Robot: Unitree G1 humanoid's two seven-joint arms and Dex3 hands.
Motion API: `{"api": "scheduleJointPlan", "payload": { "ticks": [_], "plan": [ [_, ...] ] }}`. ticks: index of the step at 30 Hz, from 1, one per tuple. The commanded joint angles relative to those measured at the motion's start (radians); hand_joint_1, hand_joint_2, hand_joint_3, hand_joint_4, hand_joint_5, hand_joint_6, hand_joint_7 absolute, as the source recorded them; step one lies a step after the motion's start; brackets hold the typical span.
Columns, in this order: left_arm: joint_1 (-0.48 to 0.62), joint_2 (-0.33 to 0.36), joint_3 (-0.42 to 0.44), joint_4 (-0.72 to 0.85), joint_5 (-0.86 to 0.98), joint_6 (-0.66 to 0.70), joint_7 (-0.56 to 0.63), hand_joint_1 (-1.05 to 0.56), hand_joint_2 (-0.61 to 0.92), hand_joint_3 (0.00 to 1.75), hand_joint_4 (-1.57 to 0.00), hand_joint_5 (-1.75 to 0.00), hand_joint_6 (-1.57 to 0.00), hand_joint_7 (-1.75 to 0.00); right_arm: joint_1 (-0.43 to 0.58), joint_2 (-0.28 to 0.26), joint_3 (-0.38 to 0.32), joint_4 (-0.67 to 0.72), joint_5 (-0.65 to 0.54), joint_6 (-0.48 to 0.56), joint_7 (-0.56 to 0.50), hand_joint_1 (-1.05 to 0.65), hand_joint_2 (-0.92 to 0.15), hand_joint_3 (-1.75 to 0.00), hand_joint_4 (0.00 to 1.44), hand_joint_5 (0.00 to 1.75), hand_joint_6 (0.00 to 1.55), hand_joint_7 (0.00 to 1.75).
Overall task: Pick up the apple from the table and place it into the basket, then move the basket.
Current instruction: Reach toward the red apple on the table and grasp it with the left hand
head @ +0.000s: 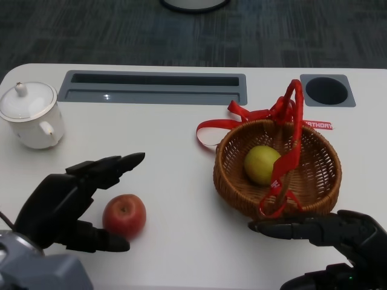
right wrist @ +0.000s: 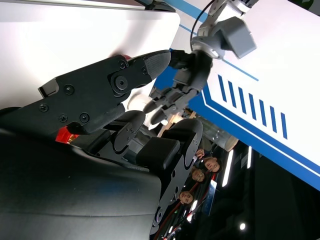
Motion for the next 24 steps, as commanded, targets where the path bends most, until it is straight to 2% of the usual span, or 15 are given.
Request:
{"api": "scheduleJointPlan", "payload": {
  "ticks": [1,9,16,24],
  "plan": [
    [-0.048,0.010,-0.044,0.113,-0.022,0.013,0.008,-0.80,0.65,0.01,-0.27,0.00,-0.22,0.00,0.007,-0.009,-0.004,-0.008,0.009,-0.006,-0.002,-0.33,-0.75,0.00,0.78,0.00,0.75,0.00],
    [-0.158,-0.002,-0.140,0.368,0.012,-0.023,0.116,-0.78,0.63,0.00,-0.28,-0.01,-0.23,-0.01,0.023,-0.015,-0.006,-0.032,0.006,0.016,-0.010,-0.33,-0.75,0.00,0.80,0.01,0.76,0.00],
    [-0.270,-0.010,-0.217,0.588,0.044,-0.027,0.224,-0.81,0.67,0.01,-0.29,-0.01,-0.25,-0.01,0.030,-0.020,-0.005,-0.045,0.009,0.022,-0.005,-0.33,-0.75,0.00,0.80,0.00,0.76,0.00],
    [-0.342,-0.026,-0.282,0.722,0.051,-0.013,0.277,-0.78,0.68,0.00,-0.33,-0.02,-0.27,-0.01,0.052,-0.020,0.000,-0.067,0.010,0.023,-0.006,-0.33,-0.76,0.00,0.79,0.00,0.76,0.00]
  ]
}}
